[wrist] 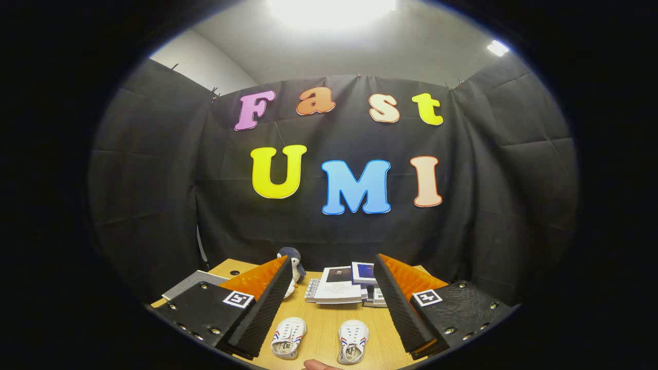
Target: Open the storage box then place both shoes into the box .Put the left shoe in first, then the right shoe, with the right side of both shoes facing outward in a uniform manner.
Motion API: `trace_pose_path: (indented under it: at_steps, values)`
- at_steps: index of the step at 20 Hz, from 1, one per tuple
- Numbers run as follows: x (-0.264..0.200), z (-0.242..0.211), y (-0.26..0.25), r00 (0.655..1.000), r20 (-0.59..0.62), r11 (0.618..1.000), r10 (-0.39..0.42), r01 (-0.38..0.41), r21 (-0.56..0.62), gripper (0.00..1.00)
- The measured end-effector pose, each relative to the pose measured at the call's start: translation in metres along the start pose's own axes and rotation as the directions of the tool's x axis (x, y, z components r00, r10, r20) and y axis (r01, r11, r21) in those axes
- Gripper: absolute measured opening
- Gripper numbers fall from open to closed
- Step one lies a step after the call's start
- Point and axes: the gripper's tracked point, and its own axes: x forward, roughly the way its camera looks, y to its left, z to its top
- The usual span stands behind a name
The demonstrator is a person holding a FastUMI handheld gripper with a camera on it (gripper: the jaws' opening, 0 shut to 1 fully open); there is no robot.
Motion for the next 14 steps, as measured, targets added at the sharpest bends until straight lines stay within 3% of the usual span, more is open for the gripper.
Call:
trace_pose_path:
  at_steps: [14]
  values:
    - [0.043,-0.034,0.0,0.997,-0.067,0.998,0.041,-0.037,0.054,0.97]
